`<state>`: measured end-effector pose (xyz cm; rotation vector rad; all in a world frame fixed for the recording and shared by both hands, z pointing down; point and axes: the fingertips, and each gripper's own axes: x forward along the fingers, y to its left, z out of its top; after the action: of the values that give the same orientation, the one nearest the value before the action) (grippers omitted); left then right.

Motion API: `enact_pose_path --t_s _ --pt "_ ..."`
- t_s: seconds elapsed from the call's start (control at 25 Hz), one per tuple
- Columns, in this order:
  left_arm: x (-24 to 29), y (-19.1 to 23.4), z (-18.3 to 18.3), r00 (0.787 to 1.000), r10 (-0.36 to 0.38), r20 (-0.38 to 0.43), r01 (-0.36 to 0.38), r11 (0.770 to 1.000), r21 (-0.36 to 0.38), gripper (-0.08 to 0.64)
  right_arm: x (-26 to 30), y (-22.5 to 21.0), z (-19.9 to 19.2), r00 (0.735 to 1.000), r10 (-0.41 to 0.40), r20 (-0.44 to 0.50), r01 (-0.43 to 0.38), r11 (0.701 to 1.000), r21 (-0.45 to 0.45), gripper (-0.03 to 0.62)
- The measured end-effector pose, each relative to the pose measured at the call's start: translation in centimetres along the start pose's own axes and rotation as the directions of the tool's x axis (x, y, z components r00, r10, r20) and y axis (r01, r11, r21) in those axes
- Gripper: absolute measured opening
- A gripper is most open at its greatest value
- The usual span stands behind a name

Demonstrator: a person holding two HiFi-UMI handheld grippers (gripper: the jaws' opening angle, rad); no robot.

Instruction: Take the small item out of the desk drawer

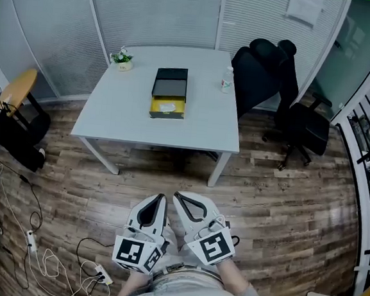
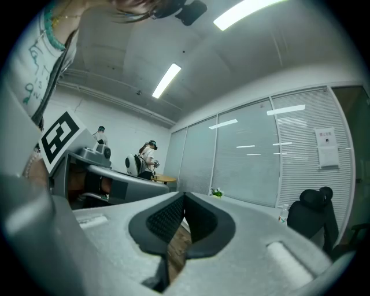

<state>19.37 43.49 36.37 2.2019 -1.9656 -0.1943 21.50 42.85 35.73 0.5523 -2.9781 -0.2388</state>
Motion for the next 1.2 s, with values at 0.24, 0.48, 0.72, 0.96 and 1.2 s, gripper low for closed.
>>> enact_pose_path --t_s 0.24,0.48,0.72,0.96,1.2 --pt "4.3 2.1 0.6 0.999 -0.041 -0.014 0.041 0.999 -0.010 -0.003 3.4 -2.9 0.0 1.000 -0.018 -0.005 0.018 1.000 -0.006 0.003" --pt "8.5 5.1 1.4 0.996 -0.086 -0.011 0.086 0.996 -0.005 -0.003 7.7 -6.0 0.0 0.999 -0.037 -0.003 0.037 0.999 -0.016 0.003" --pt "11.3 7.9 2.2 0.995 -0.098 -0.029 0.098 0.995 -0.008 -0.003 11.5 -7.9 0.2 0.999 -0.045 -0.010 0.044 0.999 -0.018 0.003" --pt "13.3 10.4 2.8 0.994 -0.106 -0.036 0.105 0.994 -0.019 -0.003 14.4 -9.1 -0.1 0.998 -0.056 -0.022 0.056 0.998 -0.020 0.003" --pt "14.4 12.8 3.2 0.990 -0.134 -0.034 0.133 0.991 -0.024 -0.003 16.9 -9.3 -0.1 0.997 -0.078 -0.019 0.077 0.997 -0.030 0.003"
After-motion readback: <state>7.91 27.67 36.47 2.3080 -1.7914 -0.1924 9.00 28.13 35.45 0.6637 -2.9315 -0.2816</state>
